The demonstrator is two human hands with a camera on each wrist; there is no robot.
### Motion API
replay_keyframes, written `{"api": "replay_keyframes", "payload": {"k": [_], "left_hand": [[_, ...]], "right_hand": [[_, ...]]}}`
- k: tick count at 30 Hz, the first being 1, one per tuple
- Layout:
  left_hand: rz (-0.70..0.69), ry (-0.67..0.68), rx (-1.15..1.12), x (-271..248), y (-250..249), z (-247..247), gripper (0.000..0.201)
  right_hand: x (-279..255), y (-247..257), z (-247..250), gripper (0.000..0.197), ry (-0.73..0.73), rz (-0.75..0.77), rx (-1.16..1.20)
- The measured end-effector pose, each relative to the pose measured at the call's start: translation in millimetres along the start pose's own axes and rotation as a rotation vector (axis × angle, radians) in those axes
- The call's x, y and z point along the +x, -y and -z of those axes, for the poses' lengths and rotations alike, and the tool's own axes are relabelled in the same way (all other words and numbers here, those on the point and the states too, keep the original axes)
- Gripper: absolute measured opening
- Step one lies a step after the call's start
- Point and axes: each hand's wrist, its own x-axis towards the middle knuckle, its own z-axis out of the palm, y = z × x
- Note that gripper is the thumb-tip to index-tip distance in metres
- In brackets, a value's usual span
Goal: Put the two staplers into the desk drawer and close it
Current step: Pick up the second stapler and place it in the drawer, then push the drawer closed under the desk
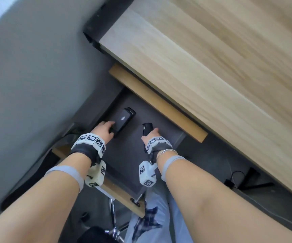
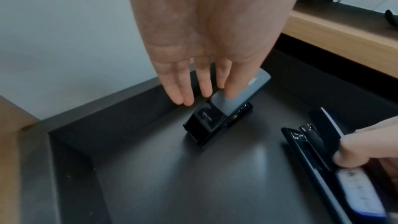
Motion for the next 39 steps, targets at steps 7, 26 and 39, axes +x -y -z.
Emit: {"api": "replay_keyframes", "payload": {"k": [7, 26, 39], "left_hand": [[-0.025, -0.066, -0.074, 16, 6, -8, 0.043], [0.249, -0.068, -0.073, -63, 30, 0, 0.039], [0.623, 0.249, -0.008, -138, 41, -43, 0.020]], "right_hand": [[18, 4, -21, 0.060, -0.020, -0.117, 0.216], [-71, 30, 43, 0.030, -0.277, 0.497, -0.575], [-125, 26, 167, 0.045, -0.811, 0.900, -0.477]]}}
